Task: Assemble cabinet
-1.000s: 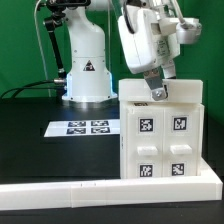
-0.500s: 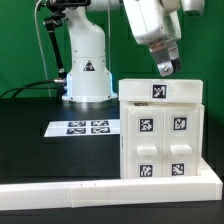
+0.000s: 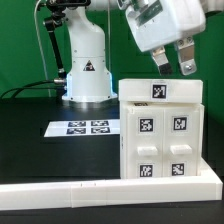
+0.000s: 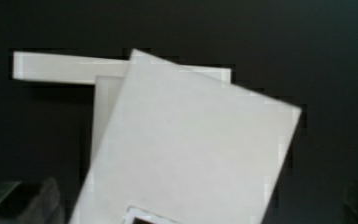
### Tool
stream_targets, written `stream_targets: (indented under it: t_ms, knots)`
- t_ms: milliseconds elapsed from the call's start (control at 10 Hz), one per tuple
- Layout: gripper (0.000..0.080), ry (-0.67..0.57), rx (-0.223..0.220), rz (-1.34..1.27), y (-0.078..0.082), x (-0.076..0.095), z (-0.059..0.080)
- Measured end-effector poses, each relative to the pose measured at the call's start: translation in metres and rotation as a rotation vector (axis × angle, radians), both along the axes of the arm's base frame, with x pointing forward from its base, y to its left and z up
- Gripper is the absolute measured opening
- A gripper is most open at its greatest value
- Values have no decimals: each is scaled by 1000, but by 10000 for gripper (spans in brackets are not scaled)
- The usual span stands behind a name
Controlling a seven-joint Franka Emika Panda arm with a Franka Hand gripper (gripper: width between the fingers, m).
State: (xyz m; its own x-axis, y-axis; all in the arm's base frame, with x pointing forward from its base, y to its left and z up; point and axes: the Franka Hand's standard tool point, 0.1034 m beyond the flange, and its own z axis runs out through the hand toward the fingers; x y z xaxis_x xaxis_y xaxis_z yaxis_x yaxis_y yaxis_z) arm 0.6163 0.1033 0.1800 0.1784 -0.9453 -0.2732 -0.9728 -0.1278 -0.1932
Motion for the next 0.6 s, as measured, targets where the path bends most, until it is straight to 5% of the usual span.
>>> stream_targets:
  t_ms: [600]
  knots:
    - [797, -132, -79, 419, -1, 2, 8]
